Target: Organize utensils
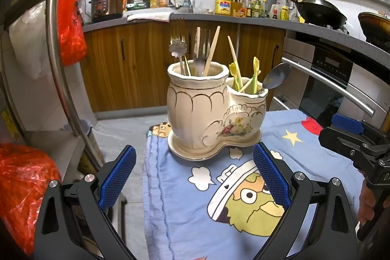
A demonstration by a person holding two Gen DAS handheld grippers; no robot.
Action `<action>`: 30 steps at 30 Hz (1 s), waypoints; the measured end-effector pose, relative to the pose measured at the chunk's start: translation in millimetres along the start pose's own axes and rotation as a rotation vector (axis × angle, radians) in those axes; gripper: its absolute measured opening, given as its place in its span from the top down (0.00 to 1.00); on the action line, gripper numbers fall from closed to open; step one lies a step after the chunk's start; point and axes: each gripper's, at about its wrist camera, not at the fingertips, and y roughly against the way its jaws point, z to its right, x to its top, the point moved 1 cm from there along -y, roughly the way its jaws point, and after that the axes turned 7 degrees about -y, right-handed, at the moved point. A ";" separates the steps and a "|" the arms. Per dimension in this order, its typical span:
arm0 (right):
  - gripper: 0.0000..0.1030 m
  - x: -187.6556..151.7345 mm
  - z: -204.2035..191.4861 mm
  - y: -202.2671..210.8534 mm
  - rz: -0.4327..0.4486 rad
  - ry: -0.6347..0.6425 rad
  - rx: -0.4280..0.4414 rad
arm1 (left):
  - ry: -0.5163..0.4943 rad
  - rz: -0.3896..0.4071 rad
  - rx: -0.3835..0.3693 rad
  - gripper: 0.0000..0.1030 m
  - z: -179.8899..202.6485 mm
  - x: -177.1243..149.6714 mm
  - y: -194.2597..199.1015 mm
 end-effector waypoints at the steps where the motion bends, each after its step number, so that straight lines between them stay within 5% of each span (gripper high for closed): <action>1: 0.06 0.1 0.2 0.4 0.000 0.000 0.000 | -0.002 -0.002 -0.001 0.07 1.5 0.1 -1.1; 30: 0.06 -2.9 4.4 -4.3 -0.021 -0.009 -0.006 | 0.008 0.012 0.024 0.08 -5.0 3.4 1.2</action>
